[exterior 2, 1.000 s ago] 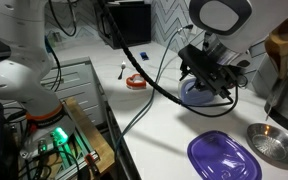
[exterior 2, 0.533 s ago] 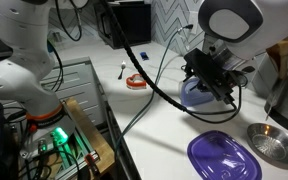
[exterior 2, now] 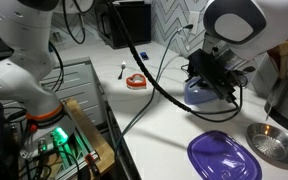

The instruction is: Pick up the clear lunch box with a light blue lid and place it on the kitchen counter to the left side of the black cable

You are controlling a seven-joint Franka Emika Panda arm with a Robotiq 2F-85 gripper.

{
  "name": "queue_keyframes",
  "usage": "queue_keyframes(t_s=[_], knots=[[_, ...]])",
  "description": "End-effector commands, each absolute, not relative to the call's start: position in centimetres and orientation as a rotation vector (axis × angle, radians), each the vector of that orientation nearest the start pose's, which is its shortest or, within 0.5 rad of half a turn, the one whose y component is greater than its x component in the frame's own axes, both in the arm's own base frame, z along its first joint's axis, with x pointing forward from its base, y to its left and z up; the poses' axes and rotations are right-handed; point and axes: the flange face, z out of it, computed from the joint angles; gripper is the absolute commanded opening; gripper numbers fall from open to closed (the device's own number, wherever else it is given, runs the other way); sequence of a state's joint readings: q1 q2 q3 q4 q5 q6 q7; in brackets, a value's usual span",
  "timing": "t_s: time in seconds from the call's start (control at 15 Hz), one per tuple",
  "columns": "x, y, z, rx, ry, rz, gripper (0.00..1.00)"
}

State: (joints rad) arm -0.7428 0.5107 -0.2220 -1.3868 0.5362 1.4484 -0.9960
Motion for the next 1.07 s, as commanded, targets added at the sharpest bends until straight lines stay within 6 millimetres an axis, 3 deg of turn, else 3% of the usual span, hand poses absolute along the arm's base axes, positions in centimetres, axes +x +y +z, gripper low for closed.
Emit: queue_keyframes(t_s=[0.0,0.53,1.0], knots=[[44.1,-49.7,40.2,-2.514,0.062,-0.155,0.0],[43.4,-50.0,41.8,-2.579,0.094,-0.145,0.02],[41.4,-48.0,46.8,-2.846,0.036,-0.001,0.02]])
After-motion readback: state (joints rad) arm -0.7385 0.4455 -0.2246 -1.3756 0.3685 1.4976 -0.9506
